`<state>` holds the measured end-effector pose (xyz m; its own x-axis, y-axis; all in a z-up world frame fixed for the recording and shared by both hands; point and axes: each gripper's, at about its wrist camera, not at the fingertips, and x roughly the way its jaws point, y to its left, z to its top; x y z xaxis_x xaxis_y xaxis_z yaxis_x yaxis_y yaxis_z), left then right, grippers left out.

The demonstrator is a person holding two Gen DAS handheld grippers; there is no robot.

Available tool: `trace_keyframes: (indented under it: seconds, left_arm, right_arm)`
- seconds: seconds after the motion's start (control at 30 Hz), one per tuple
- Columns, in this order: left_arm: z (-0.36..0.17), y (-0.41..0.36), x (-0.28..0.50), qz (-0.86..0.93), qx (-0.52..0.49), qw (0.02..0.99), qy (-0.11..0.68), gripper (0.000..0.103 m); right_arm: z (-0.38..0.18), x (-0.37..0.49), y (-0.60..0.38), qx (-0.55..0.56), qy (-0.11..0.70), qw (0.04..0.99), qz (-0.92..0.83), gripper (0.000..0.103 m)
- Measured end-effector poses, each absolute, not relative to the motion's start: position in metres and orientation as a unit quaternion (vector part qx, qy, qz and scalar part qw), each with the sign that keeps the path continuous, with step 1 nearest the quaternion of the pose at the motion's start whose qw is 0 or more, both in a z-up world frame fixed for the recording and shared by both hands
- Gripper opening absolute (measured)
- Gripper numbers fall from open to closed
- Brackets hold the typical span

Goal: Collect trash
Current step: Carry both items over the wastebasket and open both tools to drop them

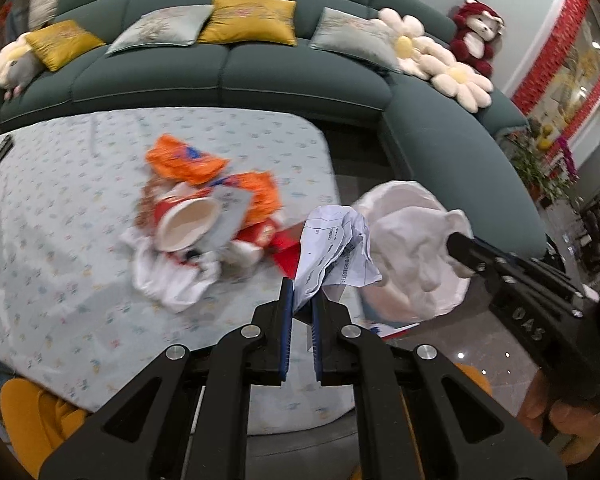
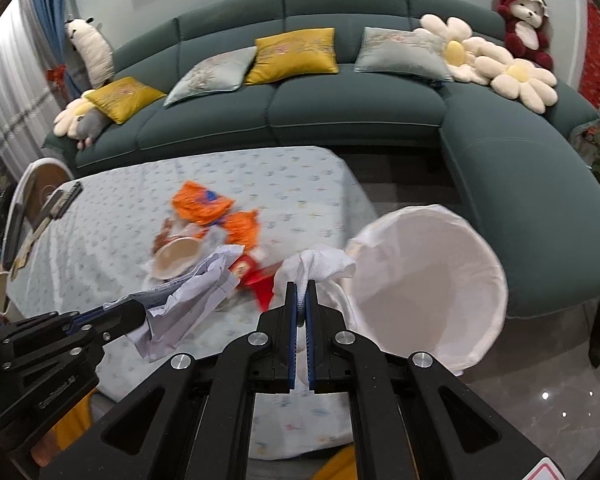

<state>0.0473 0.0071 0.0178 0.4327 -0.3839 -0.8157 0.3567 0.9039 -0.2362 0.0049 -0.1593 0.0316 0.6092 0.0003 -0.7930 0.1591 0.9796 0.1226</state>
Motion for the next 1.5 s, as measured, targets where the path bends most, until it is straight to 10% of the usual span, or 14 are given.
trace_keyframes:
  seconds: [0.83,0.97,1.5]
  left_arm:
    - [-0.025,-0.159,0.086,-0.296,0.028,0.81,0.505,0.011]
    - [-0.023,-0.155,0.088,-0.28,0.025,0.819,0.501,0.046]
    - [0.001,-0.102,0.079,-0.235,-0.008,0.846,0.479,0.059]
  right_arm:
    - [-0.012,0.021,-0.283,0.112,0.465,0.867,-0.14,0.006]
    - [-0.009,0.022,-0.285,0.113,0.457,0.868,-0.156,0.034]
    - [0.019,0.014,-0.263,0.104,0.419,0.885,-0.174,0.078]
